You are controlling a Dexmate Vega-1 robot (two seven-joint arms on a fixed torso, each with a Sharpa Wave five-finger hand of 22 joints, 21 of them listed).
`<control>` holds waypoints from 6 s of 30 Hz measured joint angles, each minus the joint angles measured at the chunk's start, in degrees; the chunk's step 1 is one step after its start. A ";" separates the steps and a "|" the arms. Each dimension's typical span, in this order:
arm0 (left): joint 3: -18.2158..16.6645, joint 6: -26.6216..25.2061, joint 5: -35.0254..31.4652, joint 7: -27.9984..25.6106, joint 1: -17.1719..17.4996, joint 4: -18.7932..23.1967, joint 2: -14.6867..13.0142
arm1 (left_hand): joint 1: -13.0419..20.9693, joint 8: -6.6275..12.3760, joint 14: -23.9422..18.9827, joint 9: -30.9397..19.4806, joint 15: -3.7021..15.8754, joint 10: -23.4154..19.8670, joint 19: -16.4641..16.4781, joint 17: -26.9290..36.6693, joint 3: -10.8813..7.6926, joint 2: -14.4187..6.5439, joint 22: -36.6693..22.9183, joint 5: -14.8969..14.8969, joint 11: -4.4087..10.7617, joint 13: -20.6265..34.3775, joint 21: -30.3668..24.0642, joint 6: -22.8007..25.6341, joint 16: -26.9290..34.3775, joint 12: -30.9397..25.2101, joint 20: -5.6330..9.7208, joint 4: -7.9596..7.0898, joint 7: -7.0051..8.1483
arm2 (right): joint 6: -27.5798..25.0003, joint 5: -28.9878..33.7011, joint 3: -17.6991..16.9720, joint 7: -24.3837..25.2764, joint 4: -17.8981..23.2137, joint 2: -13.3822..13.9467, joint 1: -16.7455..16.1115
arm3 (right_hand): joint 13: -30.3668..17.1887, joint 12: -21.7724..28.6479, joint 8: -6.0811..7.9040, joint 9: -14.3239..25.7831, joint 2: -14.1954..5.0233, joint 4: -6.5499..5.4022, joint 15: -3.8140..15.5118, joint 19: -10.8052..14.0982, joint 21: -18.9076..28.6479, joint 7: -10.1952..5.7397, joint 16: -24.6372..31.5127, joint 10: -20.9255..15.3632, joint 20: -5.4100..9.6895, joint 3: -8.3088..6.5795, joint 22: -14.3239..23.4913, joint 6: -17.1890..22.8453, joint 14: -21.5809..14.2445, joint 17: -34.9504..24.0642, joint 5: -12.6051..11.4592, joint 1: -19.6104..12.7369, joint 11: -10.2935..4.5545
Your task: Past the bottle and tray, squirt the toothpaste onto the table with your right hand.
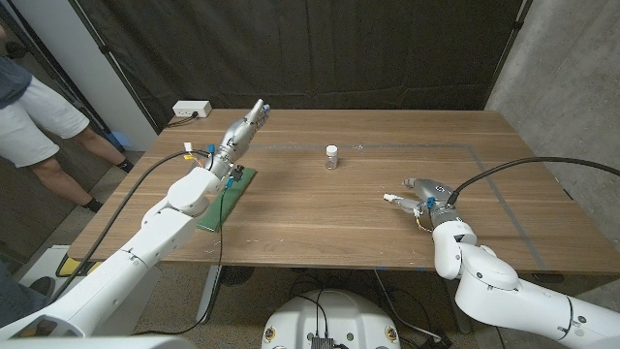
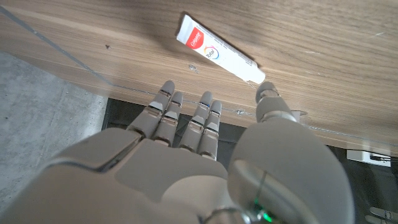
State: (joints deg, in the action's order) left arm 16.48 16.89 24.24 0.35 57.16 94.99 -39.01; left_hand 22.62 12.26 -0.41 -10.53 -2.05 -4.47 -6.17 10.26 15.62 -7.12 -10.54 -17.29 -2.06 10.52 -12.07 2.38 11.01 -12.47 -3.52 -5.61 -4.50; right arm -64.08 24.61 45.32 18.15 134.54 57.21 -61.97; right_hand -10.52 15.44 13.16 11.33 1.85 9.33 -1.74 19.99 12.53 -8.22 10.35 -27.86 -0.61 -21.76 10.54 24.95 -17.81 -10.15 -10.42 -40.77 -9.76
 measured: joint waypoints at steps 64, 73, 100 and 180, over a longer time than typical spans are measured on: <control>0.41 0.66 -0.12 0.45 0.16 -1.27 0.16 | 0.59 -0.22 0.01 0.00 0.00 -0.41 -0.93 0.00 0.17 0.00 0.00 0.84 0.42 0.00 -0.01 0.49 0.01 0.08 -1.52 -0.17 0.50 | -0.15 2.41 5.52 0.34 -7.96 -4.16 4.23 | 0.00 1.11 3.38 0.26 -1.30 -0.13 4.61 8.54 2.10 -4.39 1.12 -12.45 2.77 -2.88 -0.01 13.47 -11.79 -0.12 -0.58 -4.77 -2.57; 0.31 0.32 -0.06 0.22 0.50 -1.13 0.15 | 0.60 -0.22 0.01 0.00 0.00 -0.41 -0.93 0.00 0.41 -0.01 0.01 0.84 0.42 0.00 0.23 0.49 0.01 0.47 -1.52 -0.41 0.50 | 0.70 2.65 5.40 0.77 -8.96 -4.33 4.41 | 0.01 1.11 3.84 0.25 -1.73 0.06 4.87 9.88 2.44 -4.48 1.56 -16.09 3.27 -4.02 0.28 16.84 -15.33 0.03 -0.88 -6.71 -2.58; 0.50 -0.49 -0.30 -0.53 0.33 -0.70 0.47 | 0.75 -0.22 0.01 0.00 0.00 -0.72 -1.23 0.00 0.40 -0.16 0.01 0.91 0.72 0.00 0.22 0.73 0.01 0.47 -1.82 -0.40 0.74 | 2.31 4.93 1.84 5.86 -8.80 -4.75 1.27 | -0.31 1.33 5.15 0.24 -2.42 -0.40 5.44 11.41 2.73 -4.58 1.57 -21.12 3.58 -4.66 0.27 21.26 -20.60 0.02 -0.87 -8.47 -2.65; -1.84 3.32 0.16 -2.15 3.50 -0.52 0.61 | 1.52 -0.66 0.01 0.00 0.00 -0.71 -1.65 0.00 0.40 -0.92 0.01 1.83 0.71 0.27 0.22 1.11 0.01 0.47 -2.23 -0.40 0.50 | 30.57 48.89 -11.00 -38.99 -6.43 2.40 3.02 | -0.13 0.65 5.10 0.02 -2.18 -0.65 5.62 12.53 2.94 -4.67 1.29 -22.93 3.68 -5.37 0.26 22.96 -22.64 0.00 -0.44 -8.97 -2.85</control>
State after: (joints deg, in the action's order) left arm 14.65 20.21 24.40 -1.80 60.67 94.47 -38.40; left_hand 24.14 11.60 -0.40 -10.53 -2.05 -5.18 -7.81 10.26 16.02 -8.04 -10.52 -15.46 -1.34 10.79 -11.85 3.49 11.02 -12.00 -5.75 -6.01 -3.99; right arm -33.52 73.50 34.32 -20.84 128.11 59.61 -58.95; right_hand -10.65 16.10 18.26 11.35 -0.33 8.68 3.88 32.52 15.47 -12.89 11.63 -50.79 3.06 -27.13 10.79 47.91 -40.44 -10.14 -10.86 -49.74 -12.60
